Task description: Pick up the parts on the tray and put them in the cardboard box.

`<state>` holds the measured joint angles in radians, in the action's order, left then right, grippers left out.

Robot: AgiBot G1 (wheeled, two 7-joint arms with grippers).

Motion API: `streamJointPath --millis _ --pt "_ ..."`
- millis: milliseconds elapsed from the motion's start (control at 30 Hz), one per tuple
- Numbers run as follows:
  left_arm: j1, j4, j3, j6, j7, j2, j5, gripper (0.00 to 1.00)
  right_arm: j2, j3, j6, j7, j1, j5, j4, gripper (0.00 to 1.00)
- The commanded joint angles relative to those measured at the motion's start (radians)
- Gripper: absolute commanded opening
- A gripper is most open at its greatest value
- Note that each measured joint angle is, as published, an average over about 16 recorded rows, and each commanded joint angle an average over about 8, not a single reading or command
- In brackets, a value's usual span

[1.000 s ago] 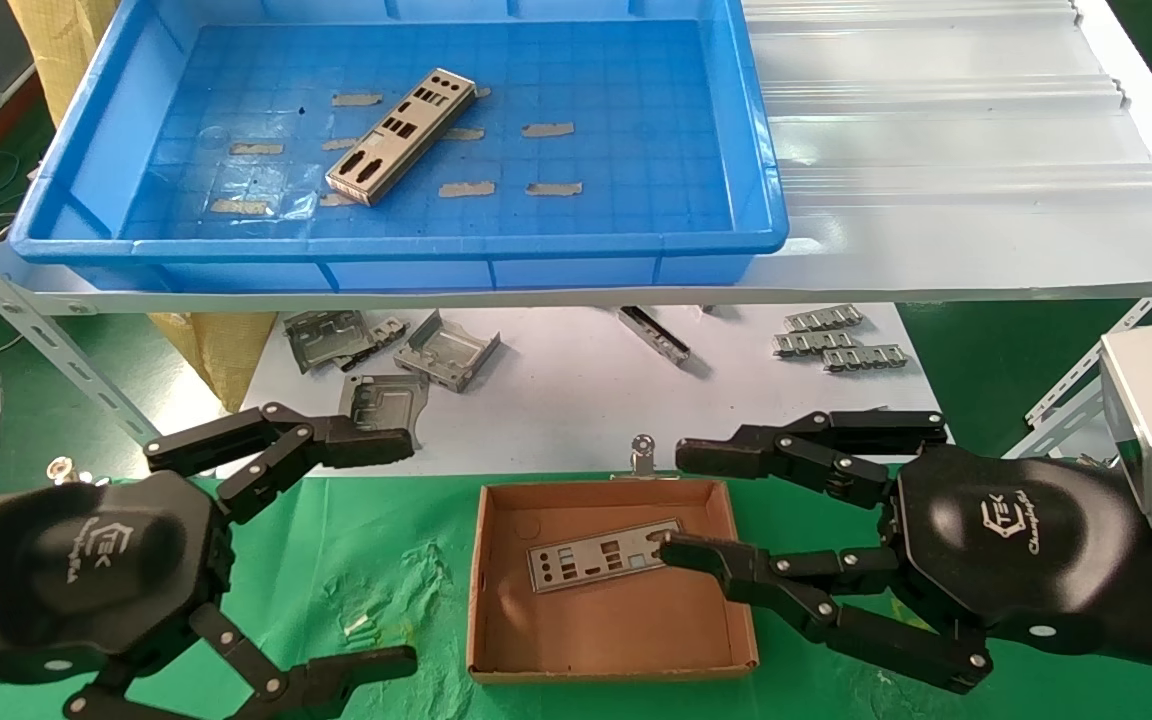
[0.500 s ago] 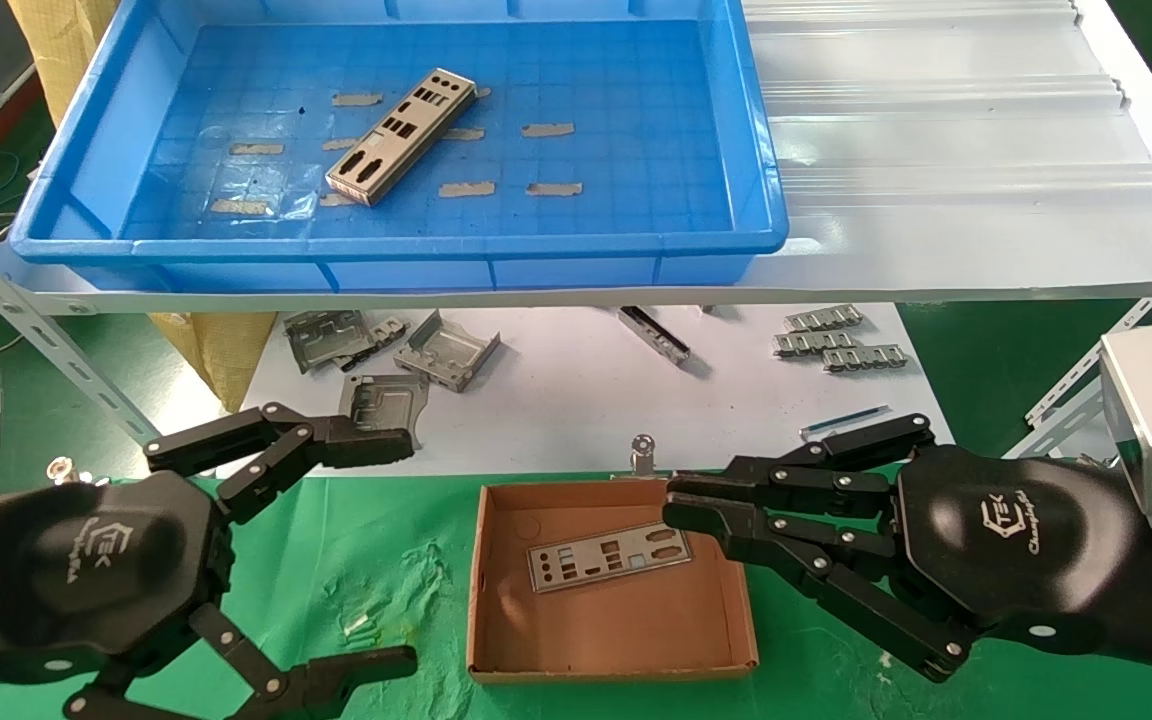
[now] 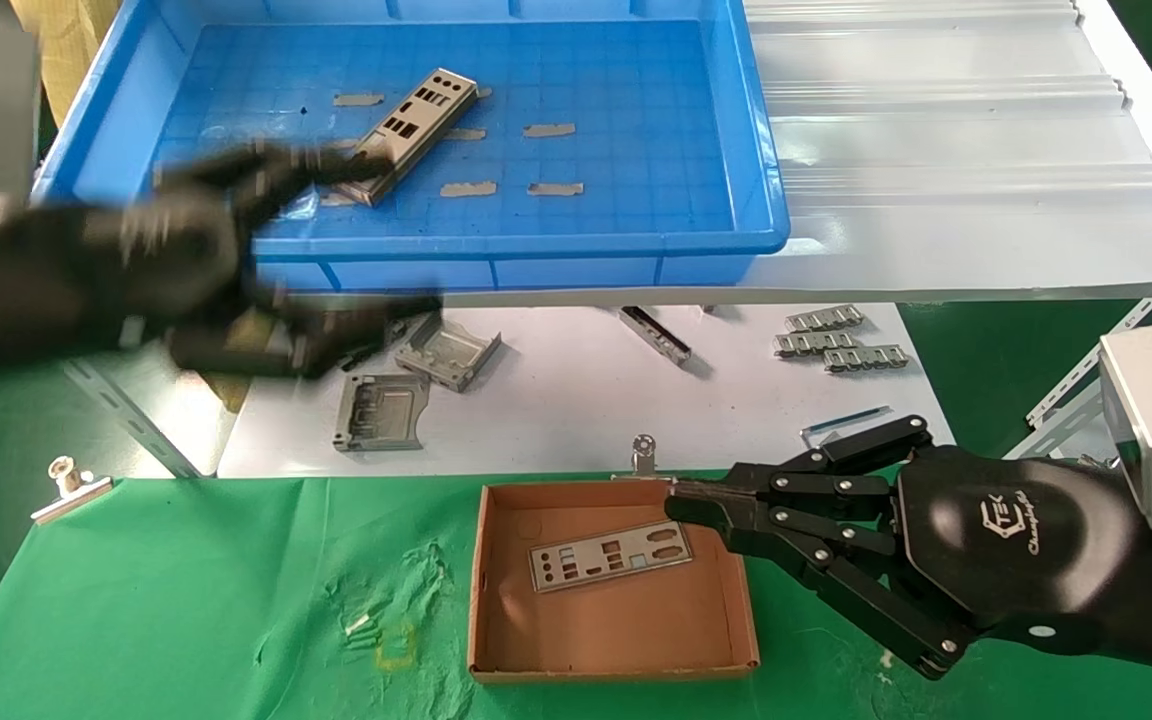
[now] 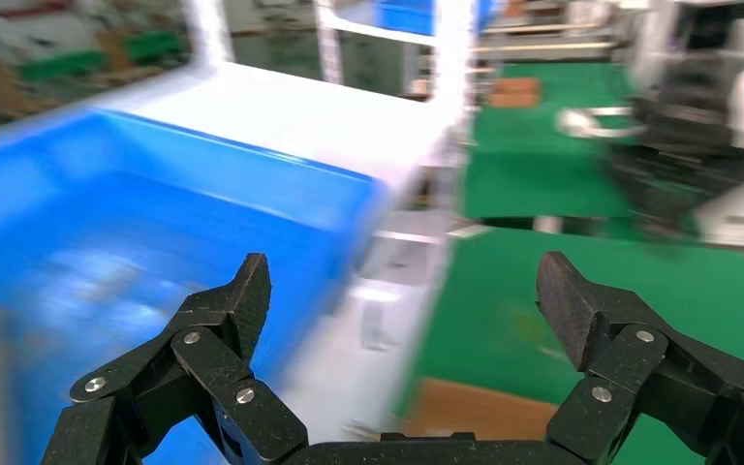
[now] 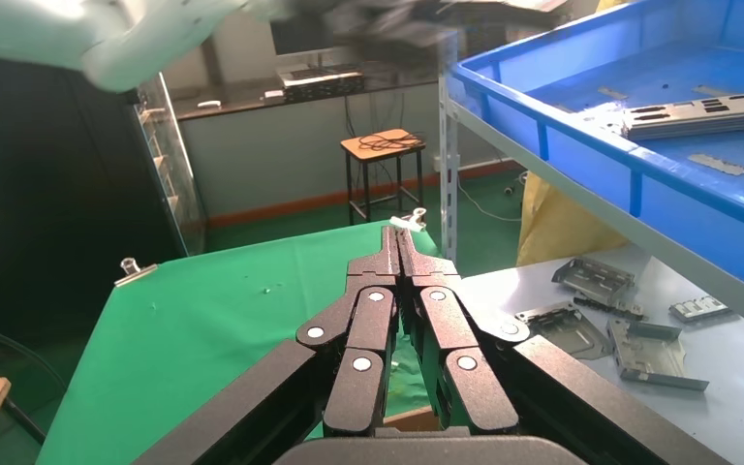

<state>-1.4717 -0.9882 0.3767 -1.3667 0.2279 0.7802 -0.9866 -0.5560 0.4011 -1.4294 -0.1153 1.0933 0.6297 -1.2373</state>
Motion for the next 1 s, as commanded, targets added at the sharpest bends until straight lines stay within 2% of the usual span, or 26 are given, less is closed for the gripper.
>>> streamJointPath --millis 33,233,433,500,733,767,800,867,1000 --pt "-0.095 0.078 0.029 0.016 0.009 0.043 -0.063 1.00 0.000 0.000 0.000 0.000 0.000 0.000 0.000 0.00" --pt "-0.300 0.406 0.102 0.077 -0.038 0.192 -0.208 1.00 0.000 0.000 0.000 0.000 0.000 0.000 0.000 0.00" --pt "-0.396 0.644 0.126 0.195 -0.087 0.299 -0.268 1.00 0.000 0.000 0.000 0.000 0.000 0.000 0.000 0.00" --pt "-0.416 0.694 0.130 0.228 -0.105 0.324 -0.280 1.00 0.000 0.000 0.000 0.000 0.000 0.000 0.000 0.07" --pt "-0.462 0.813 0.152 0.299 -0.148 0.384 -0.320 1.00 0.000 0.000 0.000 0.000 0.000 0.000 0.000 0.89" --pt "-0.467 0.827 0.154 0.309 -0.152 0.390 -0.325 1.00 0.000 0.000 0.000 0.000 0.000 0.000 0.000 0.98" --pt "-0.472 0.839 0.156 0.319 -0.154 0.396 -0.329 0.99 0.000 0.000 0.000 0.000 0.000 0.000 0.000 1.00" --pt "-0.481 0.863 0.160 0.343 -0.159 0.409 -0.335 0.89 0.000 0.000 0.000 0.000 0.000 0.000 0.000 1.00" --pt "-0.496 0.901 0.164 0.385 -0.163 0.431 -0.344 0.41 0.000 0.000 0.000 0.000 0.000 0.000 0.000 1.00"
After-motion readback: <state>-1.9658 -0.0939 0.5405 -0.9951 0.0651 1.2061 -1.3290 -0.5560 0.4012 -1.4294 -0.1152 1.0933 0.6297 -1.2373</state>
